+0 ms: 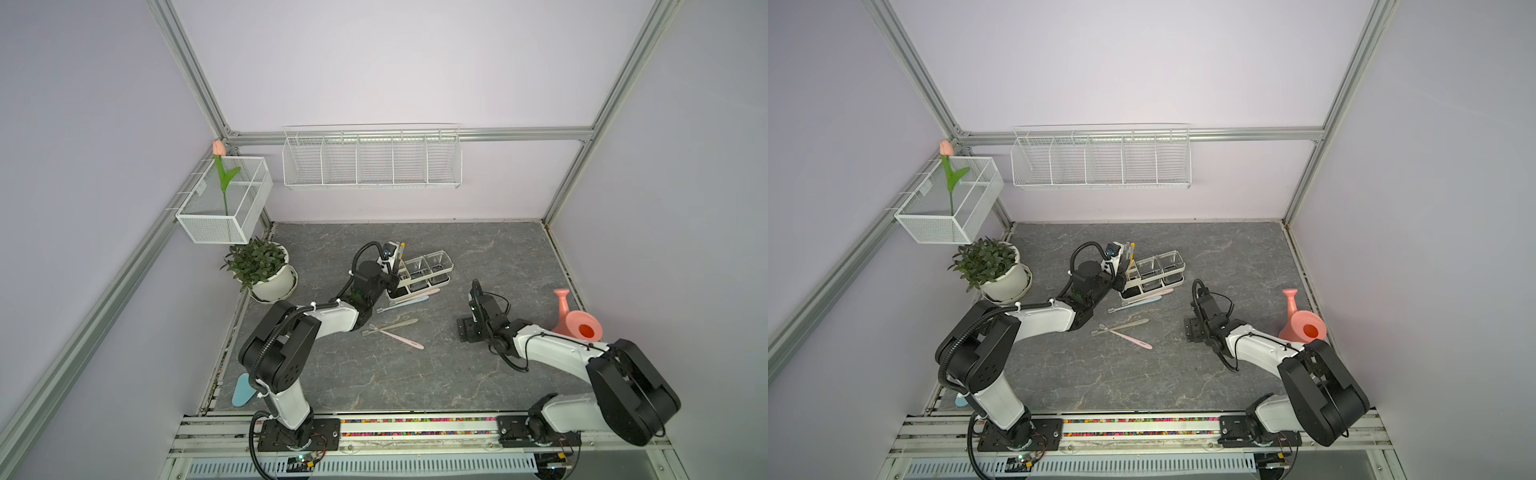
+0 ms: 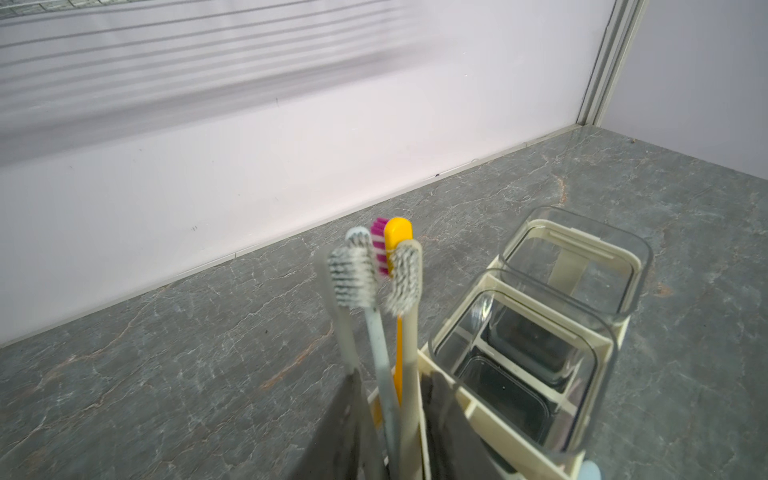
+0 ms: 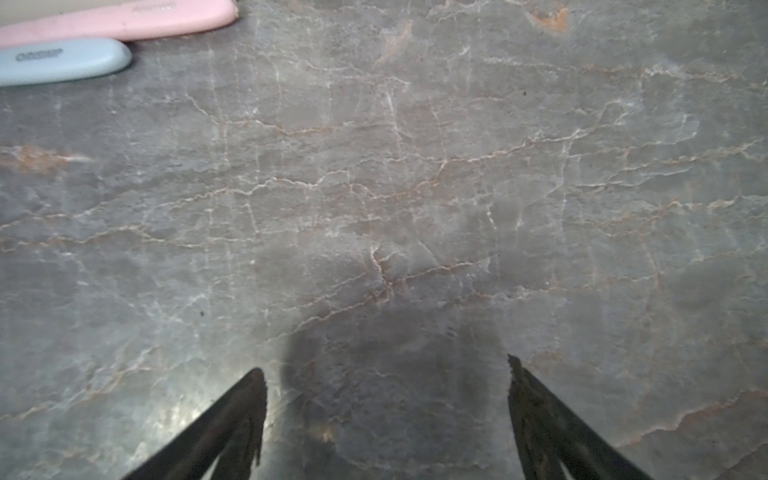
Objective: Place the toothbrush into the toothbrush holder
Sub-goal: Place the toothbrush in the toothbrush holder.
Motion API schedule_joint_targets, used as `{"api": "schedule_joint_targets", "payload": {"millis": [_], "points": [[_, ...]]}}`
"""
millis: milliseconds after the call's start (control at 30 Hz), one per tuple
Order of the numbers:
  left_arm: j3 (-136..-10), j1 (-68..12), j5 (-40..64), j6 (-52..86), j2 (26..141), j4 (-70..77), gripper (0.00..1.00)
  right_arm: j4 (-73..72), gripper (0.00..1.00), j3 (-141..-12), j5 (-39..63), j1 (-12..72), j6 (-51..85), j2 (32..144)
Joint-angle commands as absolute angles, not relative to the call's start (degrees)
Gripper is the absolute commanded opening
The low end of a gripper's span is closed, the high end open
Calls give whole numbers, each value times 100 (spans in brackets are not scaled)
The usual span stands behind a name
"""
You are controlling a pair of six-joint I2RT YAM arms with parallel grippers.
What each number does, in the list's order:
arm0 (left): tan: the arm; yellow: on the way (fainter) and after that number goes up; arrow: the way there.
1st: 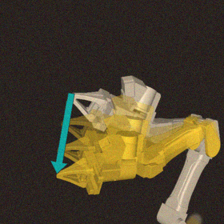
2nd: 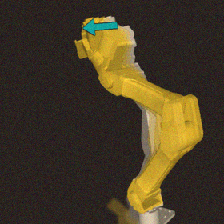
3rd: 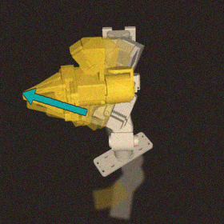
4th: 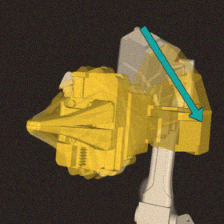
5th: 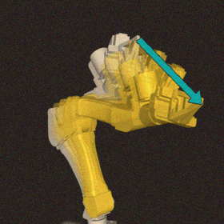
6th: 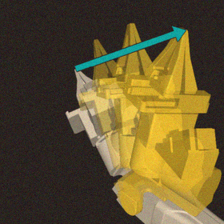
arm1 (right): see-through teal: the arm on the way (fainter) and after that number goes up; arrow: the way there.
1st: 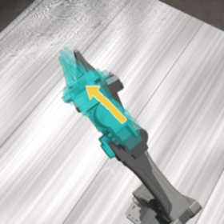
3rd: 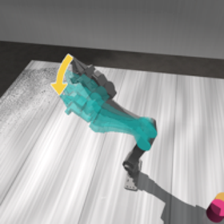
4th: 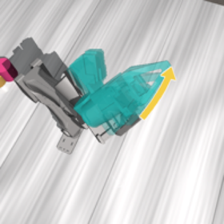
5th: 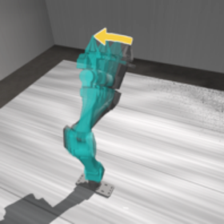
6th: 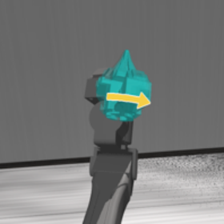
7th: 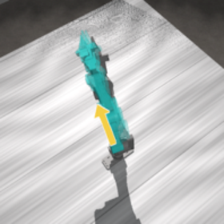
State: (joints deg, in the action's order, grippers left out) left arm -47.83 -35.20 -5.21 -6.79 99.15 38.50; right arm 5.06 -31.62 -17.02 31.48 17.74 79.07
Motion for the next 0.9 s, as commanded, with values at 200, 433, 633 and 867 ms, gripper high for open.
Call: {"api": "schedule_joint_targets", "payload": {"millis": [200, 433, 633, 867], "points": [[-4446, -3678, -683, -722, 8980, 3571, 36, 548, 92, -3227, -1628, 3110, 1700, 7916], [-4486, -3674, -543, -551, 8376, 3055, 39, 545, 92, -3230, -1626, 3111, 1685, 7919], [-4810, -3676, -568, -378, 7973, 1962, 42, 562, 92, -3252, -1608, 3114, 1670, 7926], [-4363, -3674, -750, -217, 7094, 919, 44, 519, 92, -3243, -1492, 3104, 1601, 7937]]}}
